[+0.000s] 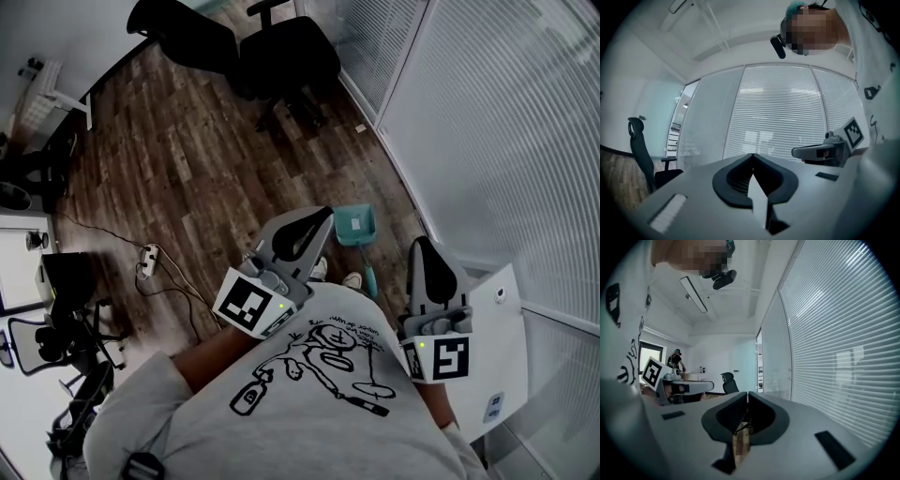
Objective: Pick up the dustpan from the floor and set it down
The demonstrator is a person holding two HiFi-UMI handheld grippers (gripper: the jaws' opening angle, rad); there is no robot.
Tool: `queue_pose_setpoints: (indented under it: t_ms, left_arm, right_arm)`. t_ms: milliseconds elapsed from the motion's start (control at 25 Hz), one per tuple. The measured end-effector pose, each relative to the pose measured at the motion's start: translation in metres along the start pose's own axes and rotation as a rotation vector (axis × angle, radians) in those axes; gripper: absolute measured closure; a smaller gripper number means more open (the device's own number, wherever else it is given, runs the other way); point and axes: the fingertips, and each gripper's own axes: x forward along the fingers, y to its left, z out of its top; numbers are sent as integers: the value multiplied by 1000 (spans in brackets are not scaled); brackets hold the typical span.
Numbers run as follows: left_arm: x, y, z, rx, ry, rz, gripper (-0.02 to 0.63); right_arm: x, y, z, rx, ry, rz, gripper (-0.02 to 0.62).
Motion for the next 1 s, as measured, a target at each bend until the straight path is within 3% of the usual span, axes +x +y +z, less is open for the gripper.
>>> queue_pose_setpoints:
  t_ms: [1000]
  left_arm:
    - [4,-10,-3,-38,4,-29,604]
  right_arm:
    - [5,4,-3,8,0,3,586]
